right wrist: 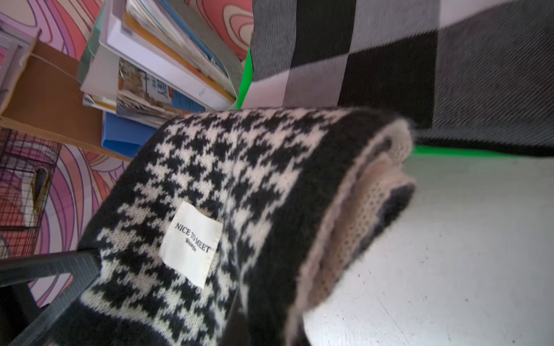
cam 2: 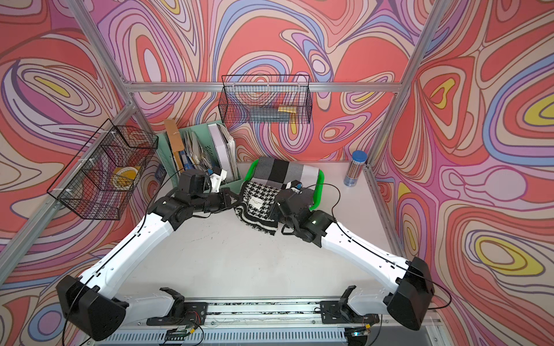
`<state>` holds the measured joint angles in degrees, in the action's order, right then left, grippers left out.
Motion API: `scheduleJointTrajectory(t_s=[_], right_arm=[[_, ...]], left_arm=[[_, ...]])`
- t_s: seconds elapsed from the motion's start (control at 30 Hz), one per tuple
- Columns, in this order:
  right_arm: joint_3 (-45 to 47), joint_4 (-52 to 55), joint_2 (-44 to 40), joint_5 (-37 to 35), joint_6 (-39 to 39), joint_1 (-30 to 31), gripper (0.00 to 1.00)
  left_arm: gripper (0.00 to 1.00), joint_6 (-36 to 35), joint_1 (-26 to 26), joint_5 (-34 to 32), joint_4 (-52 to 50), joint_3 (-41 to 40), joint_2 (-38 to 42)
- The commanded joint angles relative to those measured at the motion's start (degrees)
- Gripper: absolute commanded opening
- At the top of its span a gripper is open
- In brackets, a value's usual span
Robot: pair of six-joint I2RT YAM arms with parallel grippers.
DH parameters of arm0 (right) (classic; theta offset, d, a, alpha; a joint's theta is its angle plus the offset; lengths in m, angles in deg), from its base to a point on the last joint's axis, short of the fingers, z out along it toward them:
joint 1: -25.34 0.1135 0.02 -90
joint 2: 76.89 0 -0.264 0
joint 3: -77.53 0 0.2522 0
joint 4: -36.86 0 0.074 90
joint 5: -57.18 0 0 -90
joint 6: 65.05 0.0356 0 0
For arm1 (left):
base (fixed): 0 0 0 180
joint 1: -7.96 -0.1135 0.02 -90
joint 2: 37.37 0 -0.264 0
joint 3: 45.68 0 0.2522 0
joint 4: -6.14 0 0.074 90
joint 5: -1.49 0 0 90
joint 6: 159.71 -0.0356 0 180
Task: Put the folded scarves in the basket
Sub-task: Place the scarf in the basket, then reset both arms
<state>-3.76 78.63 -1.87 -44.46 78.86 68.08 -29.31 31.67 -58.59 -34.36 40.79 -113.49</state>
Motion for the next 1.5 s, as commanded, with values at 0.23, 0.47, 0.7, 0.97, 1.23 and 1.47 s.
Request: scheduleJointTrajectory(t_s=[0.23, 0.47, 0.7, 0.97, 1.23, 1.47], right_arm=[[-10.67, 3.51, 9.82, 10.43, -11.54, -19.08, 0.00], [-21.67, 3.36, 22.98, 17.28, -15.13, -26.72, 0.00], [-26.09, 3.89, 30.27, 19.43, -16.06, -28.33, 0.10], [-15.10, 4.23, 15.71, 11.71, -16.33, -28.33, 0.82], [1.07, 2.16, -8.11, -0.23, -19.41, -28.33, 0.89], [17.68, -2.11, -29.44, -18.30, -17.81, -28.33, 0.98]], left_arm=[[0.00, -1.41, 0.32, 2.68, 1.83, 24.62, -23.79], [0.00, -3.28, 0.31, 0.67, -0.32, 40.24, -38.70], [0.38, -5.78, 0.16, -3.45, -4.91, 45.84, -44.95], [0.98, -7.59, 0.11, -14.59, -11.59, 42.48, -36.51], [0.98, -10.89, 0.11, -18.90, -9.71, 22.89, -15.08], [0.99, -18.24, 0.06, -32.53, 1.08, -6.74, 8.49]])
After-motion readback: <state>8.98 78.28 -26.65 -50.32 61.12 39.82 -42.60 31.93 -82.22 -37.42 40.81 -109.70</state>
